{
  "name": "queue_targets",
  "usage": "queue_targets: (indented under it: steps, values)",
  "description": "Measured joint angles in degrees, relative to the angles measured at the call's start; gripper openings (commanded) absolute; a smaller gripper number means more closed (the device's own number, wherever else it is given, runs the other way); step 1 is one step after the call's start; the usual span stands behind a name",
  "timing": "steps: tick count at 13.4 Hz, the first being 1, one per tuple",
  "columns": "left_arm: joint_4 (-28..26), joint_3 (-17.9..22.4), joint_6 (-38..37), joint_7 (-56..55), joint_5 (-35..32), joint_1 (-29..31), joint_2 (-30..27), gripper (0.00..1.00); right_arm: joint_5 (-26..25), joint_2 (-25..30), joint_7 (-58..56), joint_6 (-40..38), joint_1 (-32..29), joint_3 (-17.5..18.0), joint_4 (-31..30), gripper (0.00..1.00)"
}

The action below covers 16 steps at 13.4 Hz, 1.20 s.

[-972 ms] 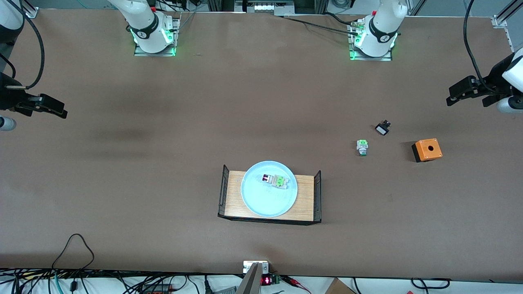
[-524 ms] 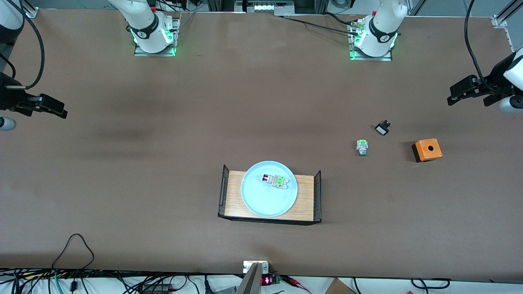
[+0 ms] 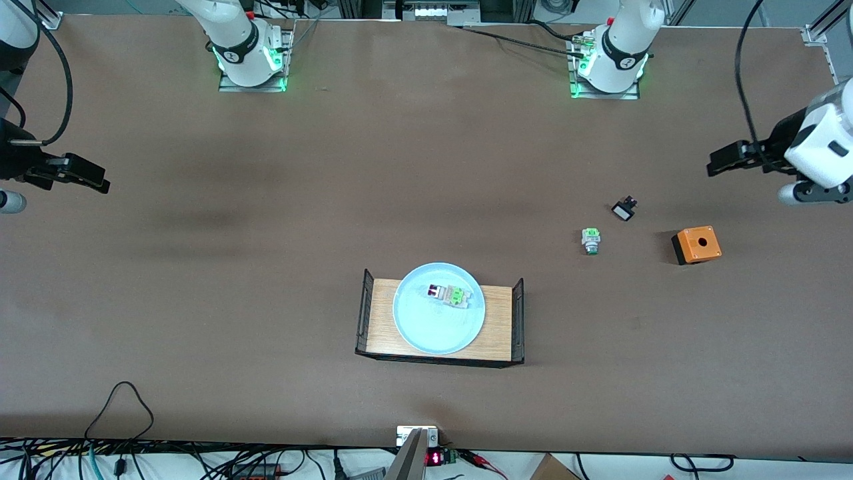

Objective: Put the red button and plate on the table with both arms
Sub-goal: 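Move the left gripper toward the wooden tray and plate, then lower the left gripper onto the green button switch on the plate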

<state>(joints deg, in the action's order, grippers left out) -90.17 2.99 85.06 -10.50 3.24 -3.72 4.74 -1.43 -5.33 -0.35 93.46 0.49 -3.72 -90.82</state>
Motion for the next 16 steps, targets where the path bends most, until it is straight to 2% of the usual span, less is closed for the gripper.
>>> queue_targets:
  steps: [3,10,13,16]
  values:
    - [5.2,-0.5,0.1,-17.0,4.5,-2.6,4.8,1.00,0.0,0.0,0.0,0.0,0.0,0.0,0.0,1.00]
    - [19.1,-1.4,1.1,-50.8,9.2,-10.8,17.0,1.00,0.0,0.0,0.0,0.0,0.0,0.0,0.0,1.00]
    - [23.9,-1.5,5.3,-63.9,9.2,-14.8,21.5,1.00,0.0,0.0,0.0,0.0,0.0,0.0,0.0,1.00]
    - [26.6,-1.5,10.7,-72.2,9.3,-18.2,26.0,1.00,0.0,0.0,0.0,0.0,0.0,0.0,0.0,1.00]
